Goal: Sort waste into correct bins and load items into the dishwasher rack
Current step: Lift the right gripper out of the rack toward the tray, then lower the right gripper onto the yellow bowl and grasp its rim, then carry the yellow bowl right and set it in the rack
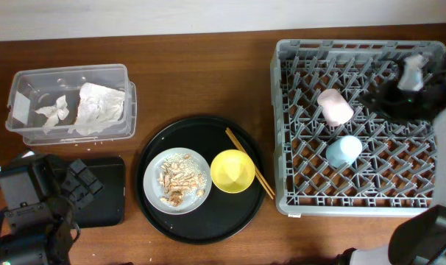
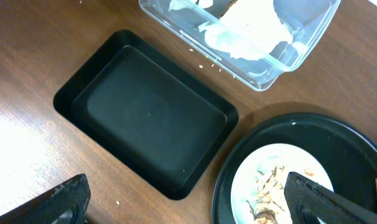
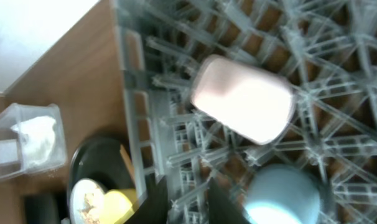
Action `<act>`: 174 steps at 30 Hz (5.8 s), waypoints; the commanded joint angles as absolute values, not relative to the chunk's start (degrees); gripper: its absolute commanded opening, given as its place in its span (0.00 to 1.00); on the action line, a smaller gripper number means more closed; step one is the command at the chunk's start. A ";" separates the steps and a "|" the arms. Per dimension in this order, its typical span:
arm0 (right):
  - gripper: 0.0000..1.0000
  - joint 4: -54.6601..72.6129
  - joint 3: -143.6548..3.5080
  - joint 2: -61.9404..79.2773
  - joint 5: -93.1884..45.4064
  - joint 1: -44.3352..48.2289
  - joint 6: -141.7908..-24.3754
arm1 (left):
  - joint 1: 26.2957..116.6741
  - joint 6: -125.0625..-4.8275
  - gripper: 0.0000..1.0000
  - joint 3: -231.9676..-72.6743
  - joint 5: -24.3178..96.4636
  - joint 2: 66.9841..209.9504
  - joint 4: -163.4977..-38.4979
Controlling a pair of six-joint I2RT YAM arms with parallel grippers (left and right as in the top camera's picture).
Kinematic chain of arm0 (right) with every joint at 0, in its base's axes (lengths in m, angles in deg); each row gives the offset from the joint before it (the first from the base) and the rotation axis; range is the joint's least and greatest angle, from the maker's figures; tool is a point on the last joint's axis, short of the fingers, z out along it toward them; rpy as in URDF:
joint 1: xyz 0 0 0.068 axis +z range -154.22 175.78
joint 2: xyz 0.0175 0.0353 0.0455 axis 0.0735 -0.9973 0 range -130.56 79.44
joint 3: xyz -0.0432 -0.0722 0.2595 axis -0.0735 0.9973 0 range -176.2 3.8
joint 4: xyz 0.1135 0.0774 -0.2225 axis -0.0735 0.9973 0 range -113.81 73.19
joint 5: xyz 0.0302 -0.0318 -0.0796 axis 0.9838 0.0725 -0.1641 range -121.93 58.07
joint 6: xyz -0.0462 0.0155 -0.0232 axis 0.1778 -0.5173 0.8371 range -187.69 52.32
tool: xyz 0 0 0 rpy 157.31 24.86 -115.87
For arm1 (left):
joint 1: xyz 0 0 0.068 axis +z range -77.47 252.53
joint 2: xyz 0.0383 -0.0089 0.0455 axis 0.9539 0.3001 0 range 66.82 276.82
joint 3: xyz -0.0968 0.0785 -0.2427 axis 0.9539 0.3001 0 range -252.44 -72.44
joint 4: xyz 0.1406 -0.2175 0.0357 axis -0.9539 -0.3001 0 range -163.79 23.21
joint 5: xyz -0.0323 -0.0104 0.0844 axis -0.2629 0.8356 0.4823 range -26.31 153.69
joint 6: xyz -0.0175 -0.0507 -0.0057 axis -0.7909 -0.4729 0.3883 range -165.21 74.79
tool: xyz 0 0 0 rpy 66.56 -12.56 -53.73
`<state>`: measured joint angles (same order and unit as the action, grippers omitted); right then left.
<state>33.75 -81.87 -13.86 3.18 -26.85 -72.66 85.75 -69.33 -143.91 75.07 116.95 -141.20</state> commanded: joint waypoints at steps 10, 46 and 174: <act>0.04 16.55 -82.35 -29.29 -22.96 -10.09 -84.57 | 85.99 -70.05 0.99 -144.12 75.07 116.71 -141.27; 0.78 36.29 -90.41 -32.08 -30.94 10.79 -79.35 | 85.99 -70.05 0.99 -144.12 75.07 116.71 -141.27; 0.04 51.24 -91.83 3.74 -26.48 -0.42 -80.35 | 85.99 -70.05 0.99 -144.12 75.07 116.71 -141.27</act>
